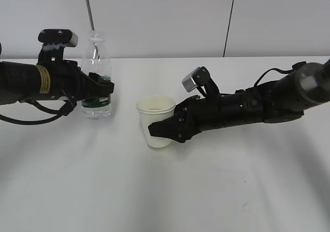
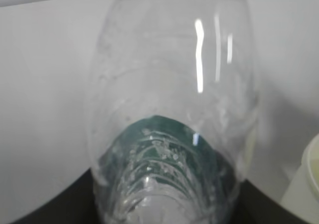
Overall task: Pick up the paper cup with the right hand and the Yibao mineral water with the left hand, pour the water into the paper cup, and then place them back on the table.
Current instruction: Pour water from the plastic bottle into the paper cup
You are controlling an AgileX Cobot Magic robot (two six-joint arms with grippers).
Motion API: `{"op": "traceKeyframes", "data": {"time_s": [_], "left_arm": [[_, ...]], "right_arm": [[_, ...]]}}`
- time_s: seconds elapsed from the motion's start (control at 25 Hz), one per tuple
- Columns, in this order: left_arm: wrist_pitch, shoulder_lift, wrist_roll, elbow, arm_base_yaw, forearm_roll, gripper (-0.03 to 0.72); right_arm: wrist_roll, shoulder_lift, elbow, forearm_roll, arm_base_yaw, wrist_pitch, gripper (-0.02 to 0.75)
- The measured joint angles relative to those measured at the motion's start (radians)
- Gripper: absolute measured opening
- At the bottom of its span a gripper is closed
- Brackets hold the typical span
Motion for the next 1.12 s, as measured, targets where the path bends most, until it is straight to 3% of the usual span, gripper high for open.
{"op": "traceKeyframes", "data": {"time_s": [0.28,0.6,0.84,1.12], "left_arm": [[-0.177,0.054,0.122,-0.001,0.070,-0.001,0.335],[-0.324,0.146,0.397,-0.001,0.115,-0.234,0.335],[-0.400,0.197,0.455,-0.001,0.119,-0.300,0.335],[-0.425,0.200,0.479,-0.002,0.119,-0.330,0.335]], "right_arm": [[0.000,0.000,0.000,0.025,0.000,0.025,0.539],[0.000,0.000,0.000,0.045,0.000,0.035,0.539],[-0.002,0.000,0.000,0.062,0.000,0.035,0.539],[-0.090,0.000,0.000,0.196,-0.008,0.052,0.539]]}}
